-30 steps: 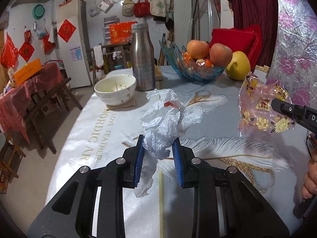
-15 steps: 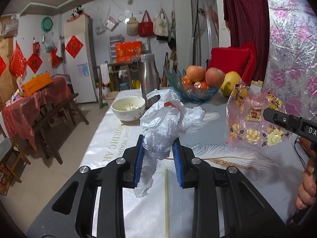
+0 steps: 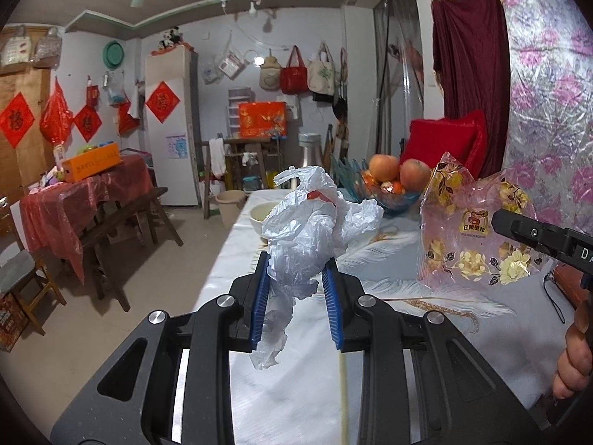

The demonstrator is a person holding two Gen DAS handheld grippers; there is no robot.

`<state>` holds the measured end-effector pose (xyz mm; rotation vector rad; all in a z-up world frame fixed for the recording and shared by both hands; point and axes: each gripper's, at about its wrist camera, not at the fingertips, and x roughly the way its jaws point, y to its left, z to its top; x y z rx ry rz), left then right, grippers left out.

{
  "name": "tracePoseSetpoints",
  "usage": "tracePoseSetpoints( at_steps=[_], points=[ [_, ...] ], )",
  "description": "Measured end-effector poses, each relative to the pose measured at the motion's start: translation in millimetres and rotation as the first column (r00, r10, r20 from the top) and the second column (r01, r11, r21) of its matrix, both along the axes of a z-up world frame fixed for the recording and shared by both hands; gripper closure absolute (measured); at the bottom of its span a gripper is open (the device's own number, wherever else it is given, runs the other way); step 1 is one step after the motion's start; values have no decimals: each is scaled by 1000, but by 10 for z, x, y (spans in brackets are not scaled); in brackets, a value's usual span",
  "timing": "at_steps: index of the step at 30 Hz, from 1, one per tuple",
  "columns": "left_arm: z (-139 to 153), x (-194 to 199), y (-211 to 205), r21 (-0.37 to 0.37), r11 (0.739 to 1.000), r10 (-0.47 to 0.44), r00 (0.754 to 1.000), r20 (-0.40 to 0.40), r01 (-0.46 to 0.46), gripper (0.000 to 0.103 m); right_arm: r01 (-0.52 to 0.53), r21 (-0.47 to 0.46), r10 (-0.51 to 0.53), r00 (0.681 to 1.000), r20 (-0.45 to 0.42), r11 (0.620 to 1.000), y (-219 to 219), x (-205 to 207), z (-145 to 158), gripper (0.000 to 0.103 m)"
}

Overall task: Collect trash
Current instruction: 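Carry the tissue and candy bag over the red basket and open the left tool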

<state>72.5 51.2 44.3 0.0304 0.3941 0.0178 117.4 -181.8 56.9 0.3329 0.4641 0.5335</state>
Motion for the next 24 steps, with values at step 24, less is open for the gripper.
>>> tracePoseSetpoints(
  at_steps=[24],
  points=[
    [-165, -1229, 1600, 68, 951, 302, 953, 8, -302, 72, -331, -121, 338, 940, 42, 936, 1680, -780, 440, 92]
  ],
)
